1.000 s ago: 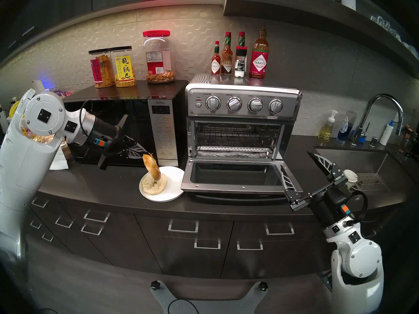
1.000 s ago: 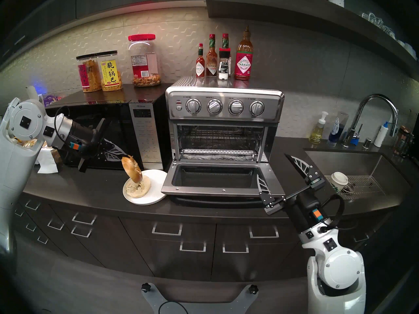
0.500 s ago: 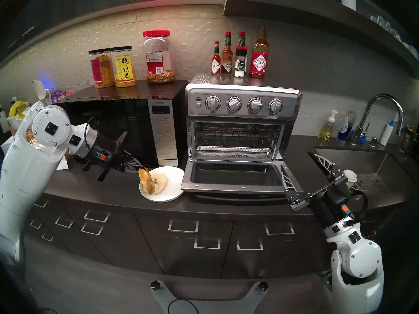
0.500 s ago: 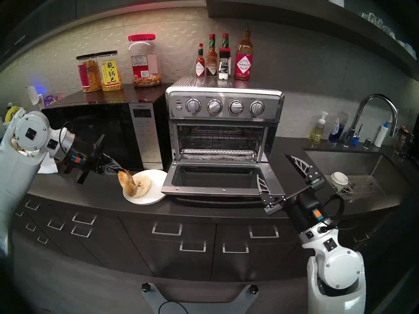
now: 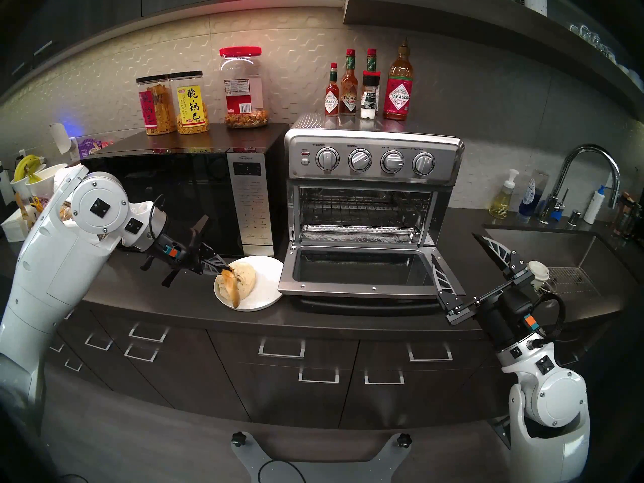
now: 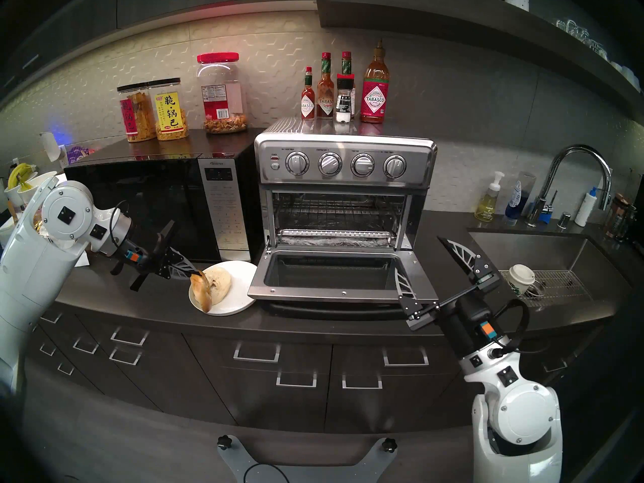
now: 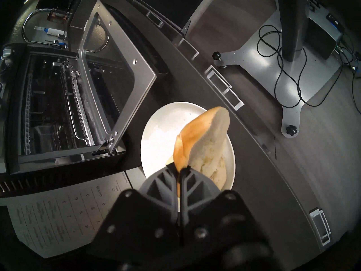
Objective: Open the oven and place the bagel inside on the rack
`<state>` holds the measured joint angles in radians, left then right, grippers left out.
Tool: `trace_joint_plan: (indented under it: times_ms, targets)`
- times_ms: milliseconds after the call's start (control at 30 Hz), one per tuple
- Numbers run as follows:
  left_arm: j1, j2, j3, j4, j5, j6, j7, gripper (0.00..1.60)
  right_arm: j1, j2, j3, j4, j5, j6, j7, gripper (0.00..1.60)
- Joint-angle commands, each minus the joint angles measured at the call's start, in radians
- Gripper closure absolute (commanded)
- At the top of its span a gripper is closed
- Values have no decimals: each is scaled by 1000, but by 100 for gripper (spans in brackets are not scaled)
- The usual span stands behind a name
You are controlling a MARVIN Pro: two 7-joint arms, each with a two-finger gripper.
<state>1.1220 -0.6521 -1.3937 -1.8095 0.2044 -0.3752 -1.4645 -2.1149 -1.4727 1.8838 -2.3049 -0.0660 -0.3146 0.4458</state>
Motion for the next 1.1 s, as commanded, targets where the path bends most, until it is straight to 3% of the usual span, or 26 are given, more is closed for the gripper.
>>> trace_joint_plan:
  times_ms: [0,400,433,500,533,567,867,1067]
  targets:
    - [-80,-46,51,28,23,-10,-9,160,4,2,-1,-22,5,-5,2,0]
    - [-168,-109,141,93,62,-18,4,160,4,2,-1,-22,5,-5,2,0]
    - [-172,-112,146,97,63,-18,5,149,4,2,-1,-22,5,-5,2,0]
    - [-181,-119,156,103,67,-20,9,92,4,2,-1,-22,5,-5,2,0]
    - [-184,-122,160,106,69,-20,10,31,4,2,-1,-22,5,-5,2,0]
    - [-186,-125,163,108,73,-26,17,0,4,2,-1,-22,5,-5,2,0]
    - [-195,-131,172,111,76,-14,37,0,4,2,-1,-22,5,-5,2,0]
    - [-162,-84,88,91,39,28,70,0,5,2,-1,-21,4,-5,2,0]
